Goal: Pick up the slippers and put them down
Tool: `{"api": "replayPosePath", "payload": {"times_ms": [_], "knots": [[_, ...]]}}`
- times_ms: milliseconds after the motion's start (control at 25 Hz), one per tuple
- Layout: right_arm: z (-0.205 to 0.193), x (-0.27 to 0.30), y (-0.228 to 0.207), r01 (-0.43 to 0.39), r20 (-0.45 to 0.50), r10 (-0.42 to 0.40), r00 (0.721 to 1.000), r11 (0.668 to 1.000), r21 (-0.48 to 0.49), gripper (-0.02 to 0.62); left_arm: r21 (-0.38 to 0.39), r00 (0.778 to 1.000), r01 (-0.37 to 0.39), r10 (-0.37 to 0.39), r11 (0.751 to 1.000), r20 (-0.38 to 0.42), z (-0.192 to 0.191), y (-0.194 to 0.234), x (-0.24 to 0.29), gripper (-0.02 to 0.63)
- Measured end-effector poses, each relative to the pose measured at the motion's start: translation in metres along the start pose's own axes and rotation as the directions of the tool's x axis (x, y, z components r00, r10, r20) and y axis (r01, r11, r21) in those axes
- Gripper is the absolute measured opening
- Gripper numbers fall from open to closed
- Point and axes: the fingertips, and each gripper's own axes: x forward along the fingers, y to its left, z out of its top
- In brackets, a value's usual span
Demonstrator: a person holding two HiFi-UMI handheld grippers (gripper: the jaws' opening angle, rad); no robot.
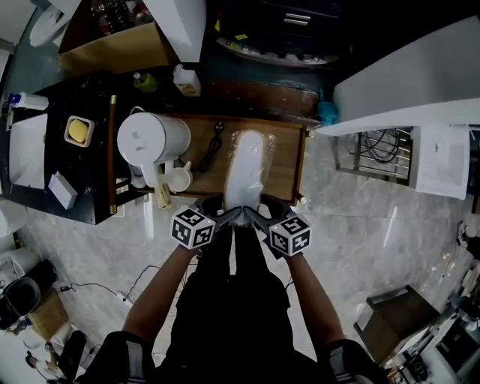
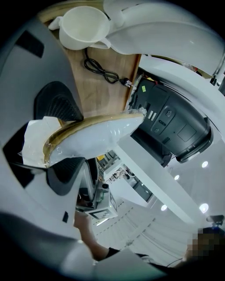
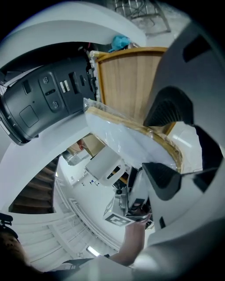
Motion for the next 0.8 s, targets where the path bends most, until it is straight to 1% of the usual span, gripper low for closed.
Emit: {"api": "replayPosePath", "payload": {"times_ms": [320,520,680,800], "knots": [[-0.012,0.021,-0.018,0.004,-0.024,-0.003,1.0,1.0,0.012,0.264,-0.023,1.0,-0.008,0.008,1.0,-0.02,-0.011,0.023,0.017,0.265],[-0.017,0.033,-0.027,0.012,-0.042,-0.011,0.999,1.0,0.026,0.264,0.011,0.999,-0.03,0.031,0.999,-0.042,-0.015,0.038,0.026,0.265],[-0.017,0.04,-0.037,0.021,-0.045,-0.019,0.999,0.999,0.025,0.264,0.003,0.998,-0.033,0.033,0.999,-0.045,-0.015,0.047,0.035,0.265],[-0.02,0.047,-0.045,0.037,-0.063,-0.036,0.997,0.999,0.023,0.264,0.027,0.997,-0.049,0.05,0.998,-0.062,-0.016,0.054,0.043,0.265]]}}
